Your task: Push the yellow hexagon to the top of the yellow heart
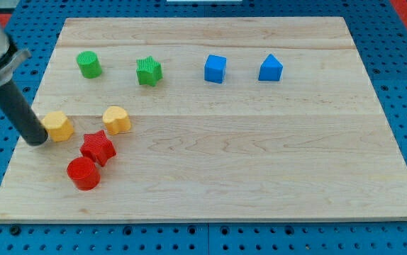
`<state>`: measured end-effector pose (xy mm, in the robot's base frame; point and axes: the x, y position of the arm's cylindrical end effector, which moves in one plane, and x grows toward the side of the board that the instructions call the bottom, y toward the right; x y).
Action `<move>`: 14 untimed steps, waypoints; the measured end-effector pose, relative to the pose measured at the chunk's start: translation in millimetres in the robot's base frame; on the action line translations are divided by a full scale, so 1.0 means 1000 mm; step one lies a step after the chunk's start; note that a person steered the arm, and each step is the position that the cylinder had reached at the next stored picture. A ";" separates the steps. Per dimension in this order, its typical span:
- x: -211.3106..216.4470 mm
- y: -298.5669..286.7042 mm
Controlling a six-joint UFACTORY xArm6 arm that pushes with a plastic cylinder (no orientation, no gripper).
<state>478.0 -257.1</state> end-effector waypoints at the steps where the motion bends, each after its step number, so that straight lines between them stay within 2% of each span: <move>1: -0.032 0.017; 3: -0.005 -0.005; 4: -0.035 0.012; 5: -0.043 0.046; 8: -0.060 0.095; 9: -0.063 0.086; 10: -0.062 0.111; 12: -0.102 0.125; 13: -0.095 0.192; 14: -0.081 0.221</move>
<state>396.6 -35.8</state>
